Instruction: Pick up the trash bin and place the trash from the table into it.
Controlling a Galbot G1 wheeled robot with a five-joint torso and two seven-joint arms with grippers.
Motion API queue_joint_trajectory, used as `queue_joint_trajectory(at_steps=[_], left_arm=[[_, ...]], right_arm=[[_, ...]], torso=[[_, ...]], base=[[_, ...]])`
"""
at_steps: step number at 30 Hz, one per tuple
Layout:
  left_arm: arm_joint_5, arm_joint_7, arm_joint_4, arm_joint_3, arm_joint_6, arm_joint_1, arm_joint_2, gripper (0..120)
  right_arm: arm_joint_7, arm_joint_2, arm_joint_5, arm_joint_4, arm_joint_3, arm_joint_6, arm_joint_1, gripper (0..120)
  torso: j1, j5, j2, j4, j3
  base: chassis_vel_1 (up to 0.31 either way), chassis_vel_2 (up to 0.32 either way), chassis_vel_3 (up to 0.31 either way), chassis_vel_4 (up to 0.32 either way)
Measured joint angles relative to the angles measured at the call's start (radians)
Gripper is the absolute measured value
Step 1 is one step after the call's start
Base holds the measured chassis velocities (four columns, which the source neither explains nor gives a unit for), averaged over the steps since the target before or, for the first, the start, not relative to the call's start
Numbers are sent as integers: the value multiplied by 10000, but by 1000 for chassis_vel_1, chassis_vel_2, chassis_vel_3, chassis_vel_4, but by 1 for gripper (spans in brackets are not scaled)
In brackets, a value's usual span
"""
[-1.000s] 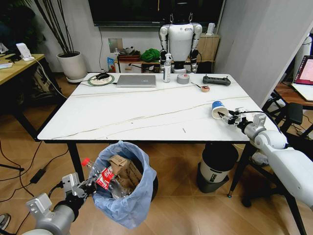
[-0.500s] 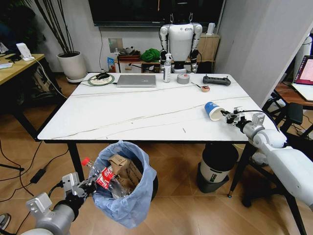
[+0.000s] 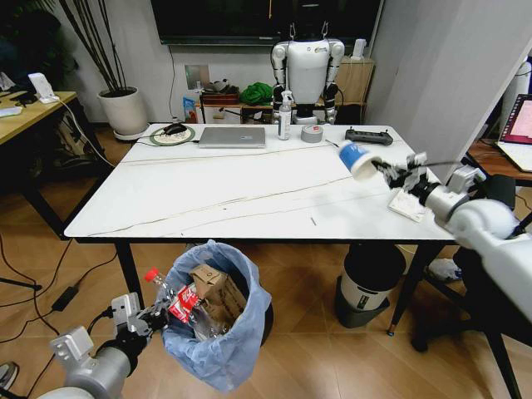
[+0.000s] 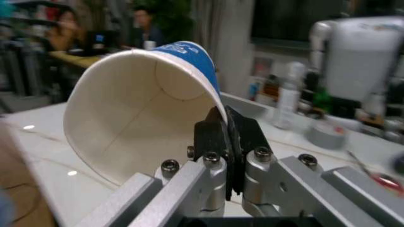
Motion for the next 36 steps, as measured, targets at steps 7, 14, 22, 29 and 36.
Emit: queue_joint_trajectory(at_steps=[7, 14, 22, 29, 36], left_arm=[[-282, -71, 237, 339, 5, -420, 531, 0], [-250, -64, 438, 993, 9, -653, 787, 0], [-200, -62, 526, 1235, 12, -755, 849, 0], [-211, -53, 567, 1533, 28, -865, 857, 0], [-593, 27, 730, 2006, -118, -1382, 1411, 0]], right_arm=[[-50, -1671, 1094, 3397, -661, -158, 386, 0], [398, -2432, 214, 5415, -2308, -775, 414, 0], [647, -2358, -350, 5786, -2798, -1575, 314, 0], [535, -2184, -520, 5769, -2993, -1631, 355, 0], [412, -1483, -835, 5437, -3542, -1215, 500, 0]], torso=[[0, -6, 0, 3, -1], [0, 5, 0, 2, 0], [0, 6, -1, 5, 2], [0, 4, -1, 1, 2], [1, 5, -3, 4, 2]], base=[[0, 0, 0, 0], [0, 0, 0, 0], [0, 0, 0, 0], [0, 0, 0, 0], [0, 0, 0, 0]])
